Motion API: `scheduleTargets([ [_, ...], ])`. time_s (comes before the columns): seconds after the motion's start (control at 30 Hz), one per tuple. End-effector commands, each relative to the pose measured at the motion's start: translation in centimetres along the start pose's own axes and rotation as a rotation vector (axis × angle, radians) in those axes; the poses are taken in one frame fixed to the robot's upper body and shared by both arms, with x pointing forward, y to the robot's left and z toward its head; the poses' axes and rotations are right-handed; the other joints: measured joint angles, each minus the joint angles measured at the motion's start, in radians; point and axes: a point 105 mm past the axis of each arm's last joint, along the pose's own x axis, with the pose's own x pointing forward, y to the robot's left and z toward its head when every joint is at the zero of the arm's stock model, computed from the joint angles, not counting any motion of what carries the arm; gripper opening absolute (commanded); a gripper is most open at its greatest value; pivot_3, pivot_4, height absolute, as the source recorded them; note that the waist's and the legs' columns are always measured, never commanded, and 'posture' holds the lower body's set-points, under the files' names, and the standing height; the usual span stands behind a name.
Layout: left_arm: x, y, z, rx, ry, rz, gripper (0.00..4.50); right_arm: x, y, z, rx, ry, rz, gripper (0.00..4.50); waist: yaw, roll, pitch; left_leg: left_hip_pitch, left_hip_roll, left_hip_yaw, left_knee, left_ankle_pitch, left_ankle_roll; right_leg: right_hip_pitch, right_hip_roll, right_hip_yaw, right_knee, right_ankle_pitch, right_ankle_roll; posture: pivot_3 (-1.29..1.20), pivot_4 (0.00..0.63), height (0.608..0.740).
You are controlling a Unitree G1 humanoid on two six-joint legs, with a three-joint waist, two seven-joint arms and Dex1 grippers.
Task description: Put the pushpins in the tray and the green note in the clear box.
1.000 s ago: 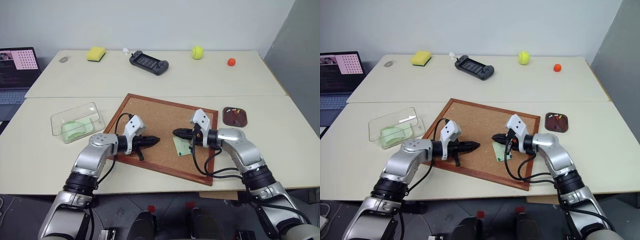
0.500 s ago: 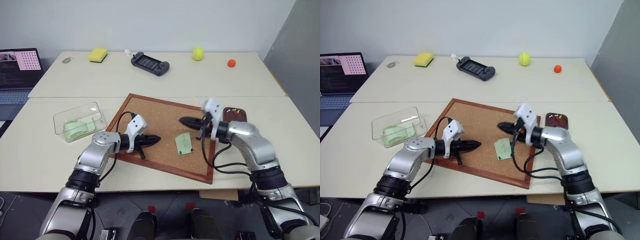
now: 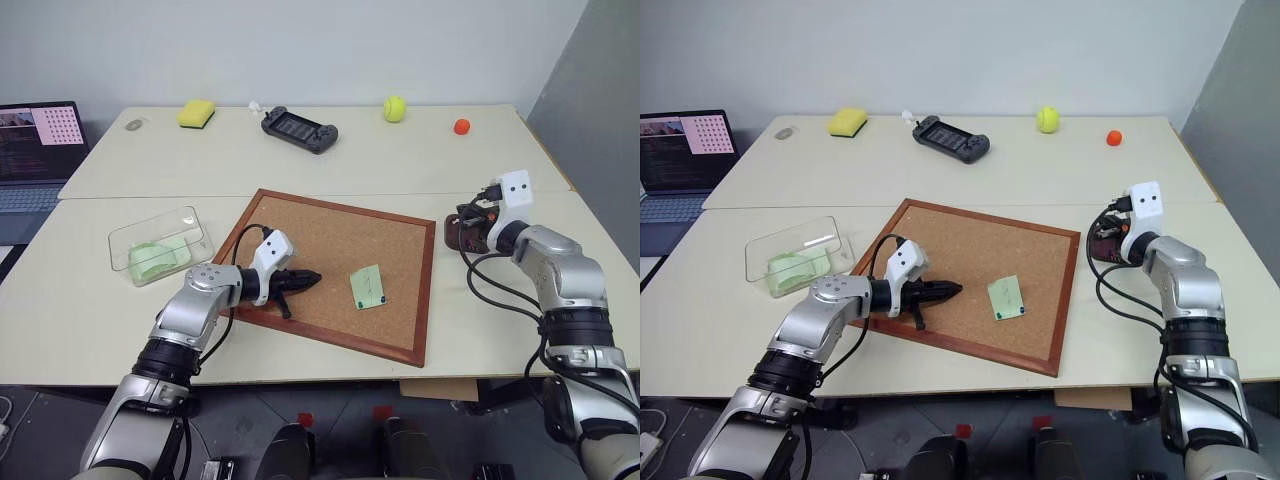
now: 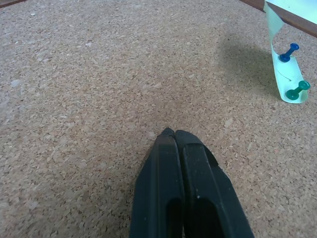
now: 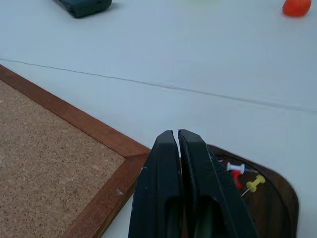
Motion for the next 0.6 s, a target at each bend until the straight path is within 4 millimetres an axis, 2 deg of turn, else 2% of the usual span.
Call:
scheduleTargets([
  [0.03,0.0,0.2,-2.3,-0.032,0.096,0.020,0.00,0.2,-0.4,0.4,0.012,-0.013,-0.022,0.06,0.001,0.000,0.000,0.000,0.000,0.000,0.000,0.000,0.000,0.000,0.000,0.000,0.000,0.000,0.000,0.00,0.150,0.740],
  [0.47,-0.2,-0.1,-2.3,-0.023,0.089,0.006,0.00,0.6,-1.7,-1.6,0.004,0.025,-0.075,0.06,-0.001,0.000,0.000,0.000,0.000,0.000,-0.001,0.000,0.000,0.000,0.000,0.000,-0.001,0.000,0.000,0.00,0.150,0.740],
  [0.6,-0.2,0.0,-2.3,-0.021,0.089,0.007,0.00,0.8,-1.6,-1.9,0.000,0.033,-0.072,0.76,-0.001,0.000,0.000,0.000,0.000,0.000,-0.001,0.000,0.000,0.000,0.000,0.000,-0.001,0.000,0.001,0.00,0.150,0.740],
])
